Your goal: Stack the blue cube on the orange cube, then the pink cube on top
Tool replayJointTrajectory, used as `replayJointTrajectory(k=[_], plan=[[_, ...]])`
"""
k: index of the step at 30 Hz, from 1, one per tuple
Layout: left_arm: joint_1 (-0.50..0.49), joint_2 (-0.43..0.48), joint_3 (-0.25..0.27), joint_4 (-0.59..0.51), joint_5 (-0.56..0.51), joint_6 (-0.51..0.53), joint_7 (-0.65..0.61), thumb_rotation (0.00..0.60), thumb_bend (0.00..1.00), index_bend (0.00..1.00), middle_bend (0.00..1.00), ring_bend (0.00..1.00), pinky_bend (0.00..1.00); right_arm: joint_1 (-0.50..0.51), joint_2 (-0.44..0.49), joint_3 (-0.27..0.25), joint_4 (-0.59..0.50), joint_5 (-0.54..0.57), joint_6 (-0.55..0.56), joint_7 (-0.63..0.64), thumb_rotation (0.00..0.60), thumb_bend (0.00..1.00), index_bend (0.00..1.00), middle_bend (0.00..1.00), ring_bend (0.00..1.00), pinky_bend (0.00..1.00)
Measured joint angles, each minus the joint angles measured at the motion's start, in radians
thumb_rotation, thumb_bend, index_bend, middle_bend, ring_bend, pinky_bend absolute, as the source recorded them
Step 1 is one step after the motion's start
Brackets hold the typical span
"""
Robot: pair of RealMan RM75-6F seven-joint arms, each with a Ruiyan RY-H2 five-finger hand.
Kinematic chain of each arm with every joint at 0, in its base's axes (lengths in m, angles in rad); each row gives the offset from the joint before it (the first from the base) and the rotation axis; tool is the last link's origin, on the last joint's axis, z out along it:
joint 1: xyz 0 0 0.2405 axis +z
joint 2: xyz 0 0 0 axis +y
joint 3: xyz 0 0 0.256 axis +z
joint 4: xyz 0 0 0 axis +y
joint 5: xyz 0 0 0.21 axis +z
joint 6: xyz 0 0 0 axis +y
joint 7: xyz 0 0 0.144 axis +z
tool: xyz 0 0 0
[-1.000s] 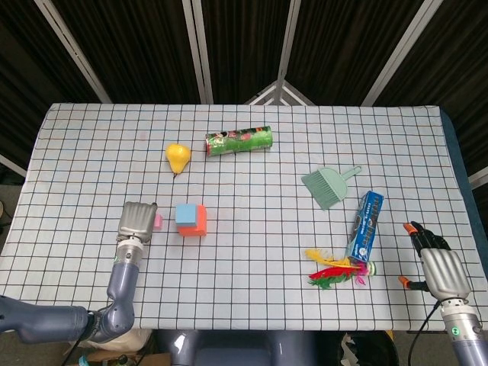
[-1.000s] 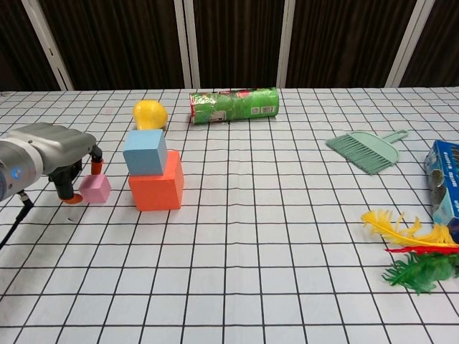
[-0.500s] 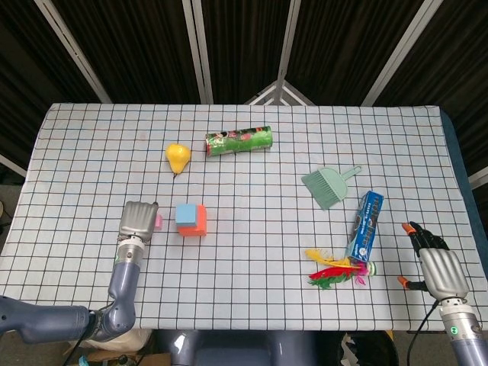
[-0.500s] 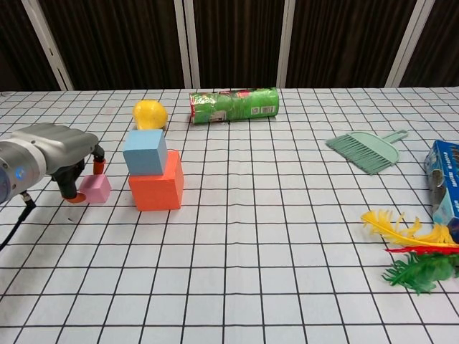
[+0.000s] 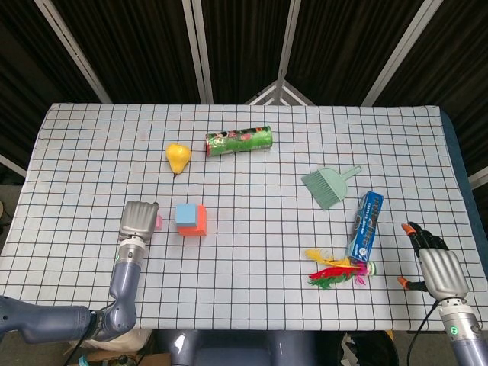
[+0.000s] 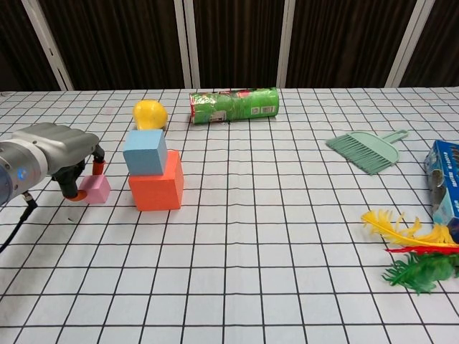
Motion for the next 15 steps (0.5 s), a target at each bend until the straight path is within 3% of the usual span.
replayJointTrajectory(k=[8, 15], plan=[[0.009, 0.014, -0.006, -0.021, 0.016, 0.010, -0.015, 0.600, 0.40, 0.41, 0.75, 0.67, 0.71, -0.002, 0.003, 0.000, -0.001, -0.003, 0.004, 0.007, 0.600, 0.19, 0.08, 0.07, 0.13, 0.16], [0.024, 0.080, -0.015, -0.126, 0.046, 0.053, -0.027, 0.600, 0.40, 0.41, 0.75, 0.67, 0.71, -0.002, 0.006, -0.003, -0.003, -0.012, 0.007, 0.013, 0.600, 0.19, 0.08, 0.07, 0.13, 0.16]])
